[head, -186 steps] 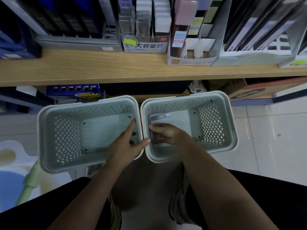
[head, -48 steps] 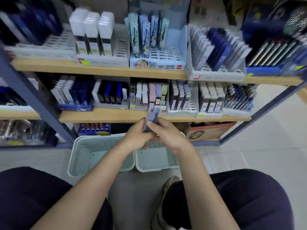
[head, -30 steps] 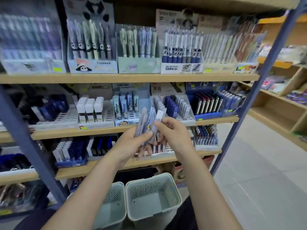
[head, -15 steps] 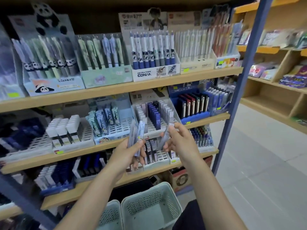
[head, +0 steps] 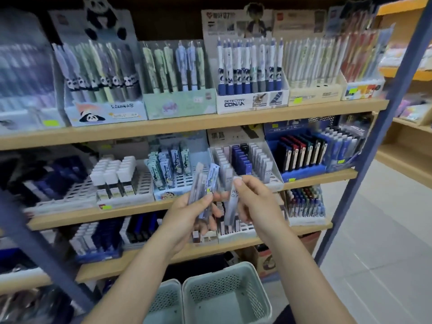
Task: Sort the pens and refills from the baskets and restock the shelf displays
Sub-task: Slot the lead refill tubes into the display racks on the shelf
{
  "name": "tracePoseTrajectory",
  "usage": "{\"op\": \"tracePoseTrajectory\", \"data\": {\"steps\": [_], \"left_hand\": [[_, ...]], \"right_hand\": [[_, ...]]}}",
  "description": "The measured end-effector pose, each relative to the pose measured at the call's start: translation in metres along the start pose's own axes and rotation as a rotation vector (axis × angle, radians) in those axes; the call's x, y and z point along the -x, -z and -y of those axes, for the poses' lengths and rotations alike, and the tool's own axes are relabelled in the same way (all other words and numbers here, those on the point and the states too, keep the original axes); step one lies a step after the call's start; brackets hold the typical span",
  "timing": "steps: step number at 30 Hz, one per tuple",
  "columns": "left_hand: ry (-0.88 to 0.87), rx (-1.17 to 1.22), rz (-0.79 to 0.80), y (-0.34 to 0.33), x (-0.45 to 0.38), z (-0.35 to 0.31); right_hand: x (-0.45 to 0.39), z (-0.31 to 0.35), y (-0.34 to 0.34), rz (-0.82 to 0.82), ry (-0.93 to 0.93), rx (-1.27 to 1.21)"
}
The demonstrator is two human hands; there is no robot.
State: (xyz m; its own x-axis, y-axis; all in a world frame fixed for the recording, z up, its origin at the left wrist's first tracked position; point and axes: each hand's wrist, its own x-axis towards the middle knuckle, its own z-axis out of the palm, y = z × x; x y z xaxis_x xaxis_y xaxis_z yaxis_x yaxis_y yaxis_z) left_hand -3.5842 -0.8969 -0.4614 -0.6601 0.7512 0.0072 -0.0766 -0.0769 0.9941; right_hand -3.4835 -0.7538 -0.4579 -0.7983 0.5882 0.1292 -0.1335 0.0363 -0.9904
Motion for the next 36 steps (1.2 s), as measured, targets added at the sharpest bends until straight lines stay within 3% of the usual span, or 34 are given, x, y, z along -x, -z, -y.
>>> {"op": "tracePoseTrajectory", "data": {"steps": [8, 13, 21, 32, 36], "left_hand": [[-0.061, 0.049, -0.324, 0.133, 0.04, 0.004], [-0.092, 0.134, -0.524, 0.218, 0.068, 0.017], [-0.096, 0.154, -0.705, 0.3, 0.079, 0.033], [-0.126, 0.229, -0.673, 0.324, 0.075, 0.04], [-0.14, 0.152, -0.647, 0.316, 0.062, 0.045]], "right_hand": [[-0.028, 0.003, -0.131, 0.213, 0.02, 0.125], [-0.04, 0.007, -0.228, 0.307, -0.022, 0.078], [-0.055, -0.006, -0.33, 0.408, -0.019, 0.072], [-0.089, -0.011, -0.388, 0.292, 0.024, 0.074], [-0.104, 0.005, -0.387, 0.282, 0.05, 0.167]]}}
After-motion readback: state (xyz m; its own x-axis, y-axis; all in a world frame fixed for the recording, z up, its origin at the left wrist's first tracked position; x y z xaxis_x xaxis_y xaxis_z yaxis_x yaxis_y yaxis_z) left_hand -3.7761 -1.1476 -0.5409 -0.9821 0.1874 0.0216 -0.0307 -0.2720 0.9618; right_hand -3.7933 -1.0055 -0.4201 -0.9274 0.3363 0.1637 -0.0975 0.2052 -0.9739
